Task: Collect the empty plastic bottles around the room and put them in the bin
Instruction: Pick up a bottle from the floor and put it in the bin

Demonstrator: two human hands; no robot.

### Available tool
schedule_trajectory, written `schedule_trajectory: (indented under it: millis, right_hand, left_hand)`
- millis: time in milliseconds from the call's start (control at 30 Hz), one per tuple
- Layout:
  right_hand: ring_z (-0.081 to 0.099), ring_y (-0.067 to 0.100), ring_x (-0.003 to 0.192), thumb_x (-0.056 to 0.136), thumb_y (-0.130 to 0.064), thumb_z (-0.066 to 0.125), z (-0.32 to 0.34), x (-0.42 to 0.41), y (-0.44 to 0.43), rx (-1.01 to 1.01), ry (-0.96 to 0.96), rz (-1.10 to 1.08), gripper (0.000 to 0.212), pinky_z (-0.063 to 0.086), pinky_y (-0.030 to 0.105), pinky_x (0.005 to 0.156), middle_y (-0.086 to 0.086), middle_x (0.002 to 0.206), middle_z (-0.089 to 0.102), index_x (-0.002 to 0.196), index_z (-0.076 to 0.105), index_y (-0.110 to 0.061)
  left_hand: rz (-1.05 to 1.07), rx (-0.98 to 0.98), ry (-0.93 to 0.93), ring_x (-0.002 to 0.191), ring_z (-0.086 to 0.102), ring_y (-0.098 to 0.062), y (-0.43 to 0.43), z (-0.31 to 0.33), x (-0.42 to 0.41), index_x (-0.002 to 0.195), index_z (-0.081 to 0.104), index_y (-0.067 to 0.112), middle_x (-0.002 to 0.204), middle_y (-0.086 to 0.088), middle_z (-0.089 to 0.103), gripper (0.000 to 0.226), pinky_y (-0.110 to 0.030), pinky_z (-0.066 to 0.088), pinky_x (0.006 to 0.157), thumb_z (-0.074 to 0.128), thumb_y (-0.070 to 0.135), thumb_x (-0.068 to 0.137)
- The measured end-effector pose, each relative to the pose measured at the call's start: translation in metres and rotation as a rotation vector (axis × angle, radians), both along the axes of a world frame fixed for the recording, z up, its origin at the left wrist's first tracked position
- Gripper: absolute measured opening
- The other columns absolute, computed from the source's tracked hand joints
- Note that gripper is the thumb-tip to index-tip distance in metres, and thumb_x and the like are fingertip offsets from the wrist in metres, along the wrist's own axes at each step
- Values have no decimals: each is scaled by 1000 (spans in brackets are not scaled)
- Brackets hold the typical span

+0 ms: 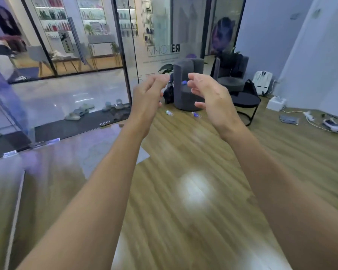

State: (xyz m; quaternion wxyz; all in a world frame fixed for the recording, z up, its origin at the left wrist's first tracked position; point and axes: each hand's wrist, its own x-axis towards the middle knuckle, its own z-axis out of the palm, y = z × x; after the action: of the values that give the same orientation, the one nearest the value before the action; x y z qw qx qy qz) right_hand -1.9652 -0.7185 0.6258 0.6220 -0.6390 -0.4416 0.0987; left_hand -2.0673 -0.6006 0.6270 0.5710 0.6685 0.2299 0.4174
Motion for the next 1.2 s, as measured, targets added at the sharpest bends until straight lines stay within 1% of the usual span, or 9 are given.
schedule_trajectory:
  millis: [100, 200, 267, 367, 467, 533, 633, 1033, 1200]
  right_hand:
    - [56, 0, 119, 101, -40, 43, -3, 43, 39, -3, 5, -44, 39, 45, 35, 108, -13, 124, 64, 132, 59, -24]
    - [54, 3, 125, 99, -43, 43, -2, 89, 76, -25, 21, -101, 47, 44, 34, 109, -7, 134, 61, 139, 53, -21]
    - [53, 4, 126, 95, -47, 43, 0, 122, 99, -35, 16, -133, 54, 45, 32, 107, -6, 136, 59, 140, 52, -21]
    - [55, 2, 122, 100, -43, 44, 1, 171, 126, -57, 28, -180, 46, 49, 26, 97, -7, 133, 61, 140, 53, -22]
    - [55, 2, 122, 100, -41, 45, -9, 230, 154, -63, 11, -233, 44, 46, 34, 106, -7, 132, 62, 138, 54, -21]
    - [55, 1, 121, 99, -42, 46, -18, 271, 172, -66, 13, -243, 45, 45, 37, 108, -8, 132, 62, 138, 55, -22]
    - [55, 2, 123, 98, -42, 46, -25, 336, 201, -55, 29, -250, 47, 45, 37, 108, -7, 133, 61, 139, 54, -21]
    - [53, 1, 124, 101, -41, 46, -32, 569, 352, -120, 85, -163, 42, 44, 37, 109, -8, 134, 60, 140, 52, -26]
    - [53, 2, 123, 100, -44, 45, -44, 655, 439, -161, 50, -204, 44, 44, 38, 108, -9, 133, 60, 140, 52, -26]
  left_hand:
    - [-59, -18, -2, 92, 56, -12, 48, -3, 51, 95, 71, 30, 95, 10, 63, 22, -36, 51, 86, 59, 45, 85]
    - [-105, -12, 27, 91, 56, -13, 94, -1, 104, 103, 73, 19, 94, 10, 61, 37, -33, 50, 83, 57, 46, 84]
    - [-130, -15, 20, 92, 57, -13, 122, 3, 143, 110, 71, 13, 95, 9, 60, 36, -34, 49, 84, 57, 40, 90]
    - [-180, -40, 43, 102, 61, -15, 154, 3, 203, 109, 71, 20, 102, 7, 64, 34, -36, 52, 89, 57, 43, 88]
    - [-244, -42, 51, 102, 61, -15, 181, -3, 265, 100, 70, 26, 101, 8, 65, 36, -35, 51, 88, 55, 50, 78]
    - [-263, -27, 54, 102, 61, -15, 199, -11, 306, 97, 69, 29, 102, 8, 66, 27, -37, 51, 92, 55, 48, 82]
    - [-279, -2, 67, 106, 62, -17, 226, -19, 371, 101, 70, 28, 110, 3, 67, 25, -43, 52, 97, 54, 43, 88]
    - [-208, -19, 128, 99, 62, -17, 375, -19, 596, 108, 71, 22, 109, -1, 68, 45, -45, 51, 96, 55, 51, 78]
    - [-235, -14, 158, 108, 62, -22, 464, -37, 690, 108, 69, 24, 115, -4, 67, 30, -46, 52, 98, 55, 44, 92]
